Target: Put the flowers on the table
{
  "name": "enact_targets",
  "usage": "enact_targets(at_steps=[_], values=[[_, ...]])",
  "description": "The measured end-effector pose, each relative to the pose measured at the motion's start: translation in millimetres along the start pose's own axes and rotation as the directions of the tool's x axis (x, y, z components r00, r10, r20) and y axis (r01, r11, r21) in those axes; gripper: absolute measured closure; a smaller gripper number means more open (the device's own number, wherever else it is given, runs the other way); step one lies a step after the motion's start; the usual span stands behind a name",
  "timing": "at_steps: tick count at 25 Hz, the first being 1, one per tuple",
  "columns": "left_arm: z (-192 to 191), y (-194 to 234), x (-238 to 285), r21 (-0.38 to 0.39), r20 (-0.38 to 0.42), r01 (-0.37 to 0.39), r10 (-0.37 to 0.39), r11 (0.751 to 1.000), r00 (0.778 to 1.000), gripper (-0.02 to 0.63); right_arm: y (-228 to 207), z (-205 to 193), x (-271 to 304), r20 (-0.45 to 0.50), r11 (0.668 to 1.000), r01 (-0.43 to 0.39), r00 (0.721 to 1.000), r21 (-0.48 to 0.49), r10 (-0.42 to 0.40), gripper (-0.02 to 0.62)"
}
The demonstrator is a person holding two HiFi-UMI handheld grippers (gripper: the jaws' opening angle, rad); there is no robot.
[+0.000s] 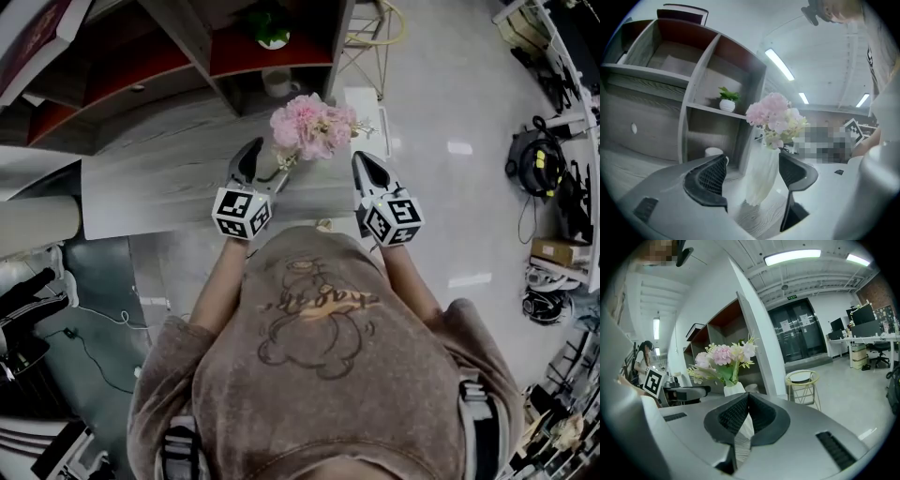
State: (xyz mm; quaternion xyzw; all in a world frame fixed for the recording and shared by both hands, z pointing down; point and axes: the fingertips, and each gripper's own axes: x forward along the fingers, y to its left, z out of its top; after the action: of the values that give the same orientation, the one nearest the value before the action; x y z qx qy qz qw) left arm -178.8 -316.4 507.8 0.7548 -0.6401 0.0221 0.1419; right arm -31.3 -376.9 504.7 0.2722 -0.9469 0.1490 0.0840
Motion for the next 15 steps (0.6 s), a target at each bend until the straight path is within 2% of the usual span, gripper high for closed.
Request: enact_targets(at_steps=[6,8,15], values=[[10,16,-34,-0.039,0.046,-0.090,0.092,0.995,0.995,0.251,9,5,10,0.000,0.999,-0.033,0.999,-0.015,0.033,0.595],[15,18,-42,-0.051,0.063,-0.103,0.106,0.993,0.992,0.276,10,8,10,0.004,0.999,-0.035,0.999,-0.020,0.035,0.595],[22,27,-55,-0.060,0.092,-0.145,0.150,0.988,0.984,0.529,12,10,5,0.015,1.000,-0.014,1.000,-0.026,0.014,0.595]])
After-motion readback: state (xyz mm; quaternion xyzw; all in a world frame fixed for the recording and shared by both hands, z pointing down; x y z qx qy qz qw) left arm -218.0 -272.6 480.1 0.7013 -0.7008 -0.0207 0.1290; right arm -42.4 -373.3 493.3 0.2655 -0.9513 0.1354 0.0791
